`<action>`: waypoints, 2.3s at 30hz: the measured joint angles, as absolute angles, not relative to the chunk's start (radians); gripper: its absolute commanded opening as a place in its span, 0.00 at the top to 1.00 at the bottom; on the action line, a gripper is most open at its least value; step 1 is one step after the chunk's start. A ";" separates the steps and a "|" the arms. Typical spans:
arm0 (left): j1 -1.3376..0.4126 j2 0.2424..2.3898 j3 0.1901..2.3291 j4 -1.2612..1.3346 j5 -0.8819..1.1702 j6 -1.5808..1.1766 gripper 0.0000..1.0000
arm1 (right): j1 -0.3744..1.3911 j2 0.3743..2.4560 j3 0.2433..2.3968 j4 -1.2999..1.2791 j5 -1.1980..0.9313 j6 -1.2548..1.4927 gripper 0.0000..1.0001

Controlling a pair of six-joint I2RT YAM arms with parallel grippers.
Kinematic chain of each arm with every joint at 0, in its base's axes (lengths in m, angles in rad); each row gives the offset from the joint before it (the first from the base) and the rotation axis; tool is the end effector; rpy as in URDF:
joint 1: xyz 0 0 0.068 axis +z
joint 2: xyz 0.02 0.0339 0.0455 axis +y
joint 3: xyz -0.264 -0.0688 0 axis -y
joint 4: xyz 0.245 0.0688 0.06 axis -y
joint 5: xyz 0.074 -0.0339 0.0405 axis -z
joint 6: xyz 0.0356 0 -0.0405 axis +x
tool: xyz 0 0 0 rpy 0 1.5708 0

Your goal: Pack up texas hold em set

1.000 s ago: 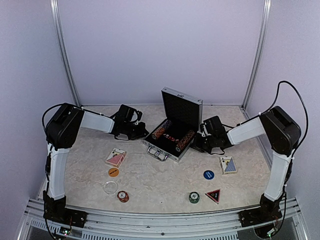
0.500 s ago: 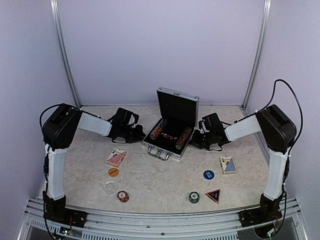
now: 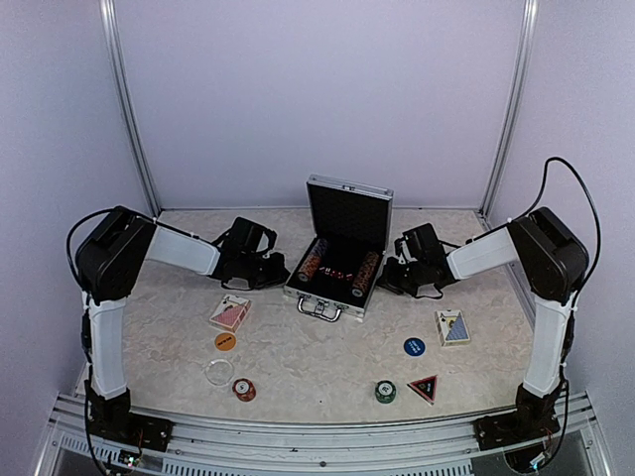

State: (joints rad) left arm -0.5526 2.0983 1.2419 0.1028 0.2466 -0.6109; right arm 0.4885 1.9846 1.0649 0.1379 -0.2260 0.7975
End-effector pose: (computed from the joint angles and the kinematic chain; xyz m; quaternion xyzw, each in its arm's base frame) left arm 0.3681 -0.2372 0.1216 0.0223 0.9117 -0.3110 0.2674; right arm 0.3490 0.1945 0.1201 0.0983 0.9130 0.3123 0.2432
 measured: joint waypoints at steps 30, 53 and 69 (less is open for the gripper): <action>-0.662 1.945 1.023 0.123 0.175 -0.670 1.00 | 0.521 1.969 1.051 0.131 -0.175 0.745 1.00; -0.675 1.845 0.879 0.151 0.181 -0.694 1.00 | 0.638 1.919 1.008 0.096 -0.062 0.749 1.00; -0.690 1.831 0.857 0.164 0.147 -0.703 1.00 | 0.674 1.890 0.972 0.099 -0.024 0.776 1.00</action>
